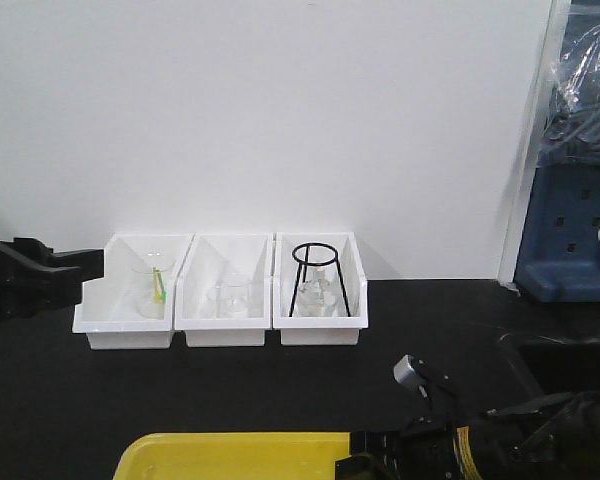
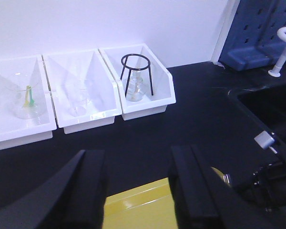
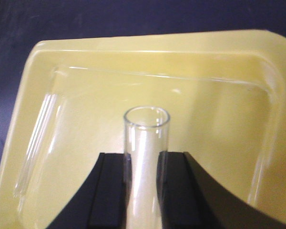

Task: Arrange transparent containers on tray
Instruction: 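Lower the right gripper's tube into the yellow tray, then open the right gripper and raise it from the tray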

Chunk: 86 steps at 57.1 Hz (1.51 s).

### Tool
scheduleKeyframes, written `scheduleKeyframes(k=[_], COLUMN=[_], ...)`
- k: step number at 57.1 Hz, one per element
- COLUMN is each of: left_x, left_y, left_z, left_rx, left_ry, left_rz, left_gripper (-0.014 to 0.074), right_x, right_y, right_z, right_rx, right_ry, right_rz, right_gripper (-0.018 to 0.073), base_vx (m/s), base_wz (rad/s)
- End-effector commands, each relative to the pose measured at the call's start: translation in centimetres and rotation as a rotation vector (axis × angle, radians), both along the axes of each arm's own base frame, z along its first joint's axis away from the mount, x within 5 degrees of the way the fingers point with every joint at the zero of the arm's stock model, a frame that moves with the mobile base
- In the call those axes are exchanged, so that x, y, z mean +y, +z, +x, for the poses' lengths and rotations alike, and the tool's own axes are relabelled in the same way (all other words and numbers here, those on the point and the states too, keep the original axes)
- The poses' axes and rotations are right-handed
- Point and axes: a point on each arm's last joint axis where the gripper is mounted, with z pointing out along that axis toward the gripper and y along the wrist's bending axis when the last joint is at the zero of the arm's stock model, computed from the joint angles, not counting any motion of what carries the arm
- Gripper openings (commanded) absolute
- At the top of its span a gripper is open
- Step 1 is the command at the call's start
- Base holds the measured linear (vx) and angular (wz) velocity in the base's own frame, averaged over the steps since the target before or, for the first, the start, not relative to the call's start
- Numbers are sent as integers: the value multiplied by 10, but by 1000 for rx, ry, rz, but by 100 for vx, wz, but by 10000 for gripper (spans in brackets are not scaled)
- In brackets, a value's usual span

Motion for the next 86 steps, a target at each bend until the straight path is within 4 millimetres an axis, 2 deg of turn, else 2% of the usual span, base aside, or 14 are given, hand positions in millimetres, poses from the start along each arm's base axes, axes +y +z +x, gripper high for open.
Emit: scheduleKeyframes(k=[1, 10, 27, 37, 41, 46, 52, 57, 58, 62, 70, 76, 80, 86], left_x=[1, 1, 1, 1, 1, 1, 1, 1, 1, 1, 2, 5, 9, 17], left_y=[19, 18, 18, 18, 18, 17, 14, 12, 12, 10, 8, 11, 11, -2], left_z=[-5, -5, -5, -5, -5, -6, -6, -7, -7, -8, -12, -21, -31, -52], left_rx=[-96, -89, -89, -88, -85, -74, -51, -37, -36, -28, -18, -56, -99, -143], left_ry=[-2, -3, -3, -2, -3, -4, -9, -22, -25, -38, -68, -104, -118, -113], left_rz=[-46, -43, -43, -44, -42, -37, -20, 18, 24, 56, 120, 196, 231, 229], left_gripper=[428, 428, 428, 428, 428, 428, 419, 372, 359, 271, 2, -9, -8, -7], right_x=[3, 3, 4, 5, 7, 9, 9, 8, 7, 5, -1, -9, -17, -33], right_y=[19, 8, 6, 6, 9, 14, 29, 50, 54, 77, 136, 179, 201, 216], right_z=[7, 8, 8, 7, 5, 3, -1, -8, -9, -17, -41, -64, -81, -112], right_rx=[-43, -14, -4, -3, -7, -22, -68, -144, -162, -260, -499, -686, -804, -940], right_ry=[-35, -40, -34, -9, 23, 55, 105, 149, 162, 208, 247, 235, 200, 101], right_rz=[66, 62, 66, 79, 101, 120, 126, 101, 95, 61, 39, 11, -30, -120], right_gripper=[17, 123, 465, 545, 531, 463, 258, 8, -15, -14, -13, -13, -13, -13], base_vx=[0, 0, 0, 0, 0, 0, 0, 0, 0, 0, 0, 0, 0, 0], base_wz=[0, 0, 0, 0, 0, 0, 0, 0, 0, 0, 0, 0, 0, 0])
